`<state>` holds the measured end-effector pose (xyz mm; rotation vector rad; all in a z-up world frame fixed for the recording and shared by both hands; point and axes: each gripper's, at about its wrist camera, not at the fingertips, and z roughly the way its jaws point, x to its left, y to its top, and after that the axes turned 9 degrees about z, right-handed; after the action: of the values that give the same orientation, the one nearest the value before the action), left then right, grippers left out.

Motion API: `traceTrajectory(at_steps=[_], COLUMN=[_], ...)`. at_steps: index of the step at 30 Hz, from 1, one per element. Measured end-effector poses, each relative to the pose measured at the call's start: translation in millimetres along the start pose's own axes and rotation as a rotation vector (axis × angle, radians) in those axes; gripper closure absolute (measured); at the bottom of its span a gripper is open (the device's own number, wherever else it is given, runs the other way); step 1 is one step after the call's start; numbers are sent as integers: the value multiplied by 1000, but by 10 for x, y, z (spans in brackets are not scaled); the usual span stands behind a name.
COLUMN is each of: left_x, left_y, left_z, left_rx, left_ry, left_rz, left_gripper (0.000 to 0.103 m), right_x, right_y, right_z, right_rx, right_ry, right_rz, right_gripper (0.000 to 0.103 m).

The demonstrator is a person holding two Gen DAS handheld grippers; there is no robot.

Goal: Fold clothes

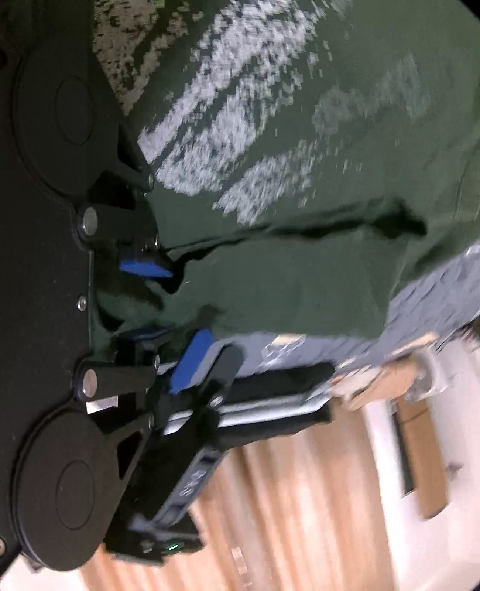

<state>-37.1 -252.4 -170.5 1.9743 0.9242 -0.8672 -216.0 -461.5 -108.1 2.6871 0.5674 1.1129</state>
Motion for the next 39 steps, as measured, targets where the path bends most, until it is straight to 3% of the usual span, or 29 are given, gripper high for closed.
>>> traceTrajectory(at_steps=[1, 4, 8, 14, 18, 23, 29, 35, 39], left_x=[-24, -36, 8, 120, 82, -102, -106, -90, -88], left_y=[0, 9, 66, 105, 81, 7, 12, -3, -10], left_z=[4, -35, -78, -165, -136, -19, -21, 1, -11], left_rx=[-4, -29, 0, -48, -29, 52, 79, 76, 73], left_ry=[24, 88, 75, 72, 65, 72, 82, 89, 88], left_rz=[15, 15, -41, -77, -49, 69, 76, 64, 64], left_gripper=[89, 98, 98, 97, 97, 97, 98, 98, 98], right_x=[7, 21, -5, 45, 109, 125, 178, 503, 624], right_y=[-4, -17, -14, -41, -73, -88, -51, 39, -4], right_z=[5, 24, 43, 48, 38, 73, 117, 409, 667], right_rx=[3, 11, 17, 22, 29, 37, 38, 152, 196], right_ry=[3, 4, -3, -1, 48, 50, 61, 131, 102], right_rz=[-5, -15, -5, -46, -65, -61, -78, -174, -242], right_gripper=[55, 55, 55, 55, 55, 55, 55, 55, 55])
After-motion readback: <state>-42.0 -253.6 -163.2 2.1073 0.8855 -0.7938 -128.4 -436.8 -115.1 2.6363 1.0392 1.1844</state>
